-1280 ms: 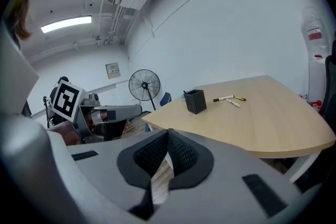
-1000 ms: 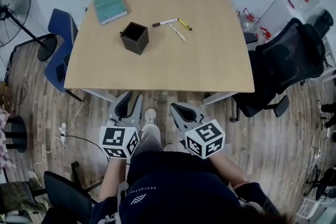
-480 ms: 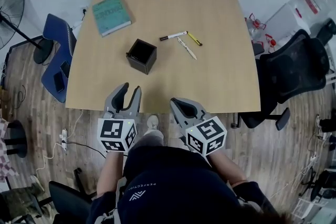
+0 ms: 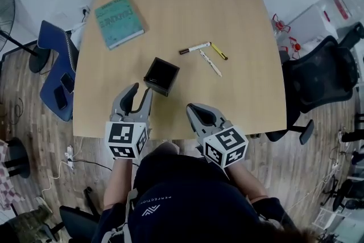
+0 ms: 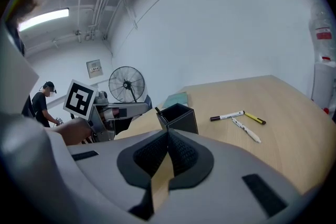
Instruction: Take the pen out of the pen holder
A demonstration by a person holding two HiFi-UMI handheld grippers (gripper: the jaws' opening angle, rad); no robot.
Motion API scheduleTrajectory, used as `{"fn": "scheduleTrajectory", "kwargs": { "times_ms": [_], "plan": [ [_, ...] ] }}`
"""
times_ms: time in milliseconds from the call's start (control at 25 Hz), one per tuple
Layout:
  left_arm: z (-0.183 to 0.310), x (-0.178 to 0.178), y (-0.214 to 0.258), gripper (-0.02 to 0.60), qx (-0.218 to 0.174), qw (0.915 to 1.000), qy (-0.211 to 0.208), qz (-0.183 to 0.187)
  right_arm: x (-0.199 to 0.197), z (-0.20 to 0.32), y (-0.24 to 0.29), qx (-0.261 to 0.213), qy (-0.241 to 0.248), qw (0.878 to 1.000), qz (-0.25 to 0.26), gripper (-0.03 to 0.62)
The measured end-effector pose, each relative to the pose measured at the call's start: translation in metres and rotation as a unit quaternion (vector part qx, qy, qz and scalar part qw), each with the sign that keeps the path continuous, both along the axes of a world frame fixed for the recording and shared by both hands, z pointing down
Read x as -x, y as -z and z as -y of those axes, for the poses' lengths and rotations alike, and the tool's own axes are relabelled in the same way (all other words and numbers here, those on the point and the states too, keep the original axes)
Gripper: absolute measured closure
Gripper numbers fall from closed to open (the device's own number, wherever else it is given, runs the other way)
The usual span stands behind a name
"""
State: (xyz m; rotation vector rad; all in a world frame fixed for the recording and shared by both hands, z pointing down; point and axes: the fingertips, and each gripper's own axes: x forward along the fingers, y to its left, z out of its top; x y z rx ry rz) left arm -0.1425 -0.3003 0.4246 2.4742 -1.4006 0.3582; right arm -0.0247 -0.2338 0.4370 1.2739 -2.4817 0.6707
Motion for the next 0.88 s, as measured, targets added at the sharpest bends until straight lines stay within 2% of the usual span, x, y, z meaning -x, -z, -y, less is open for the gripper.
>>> {"fn": "scheduleTrajectory", "kwargs": {
  "times_ms": [440,760,880],
  "plan": [
    [0.031,-0.012,-0.020,0.433,0.027,0.9982,-0.053,0.004,-0.002,0.041,-0.020,0.026,-0.023,0.999,-0.021,0.591],
    [0.037,-0.016,-0.028,0.467,0.041,0.9977,-0.048,0.024,-0.004,0.060,-0.024,0.035,0.003,0.999,-0.014,0.591],
    [0.038,-0.015,-0.028,0.501,0.043,0.9978,-0.035,0.036,-0.004,0.063,-0.024,0.038,0.021,0.999,-0.011,0.591]
  ]
}}
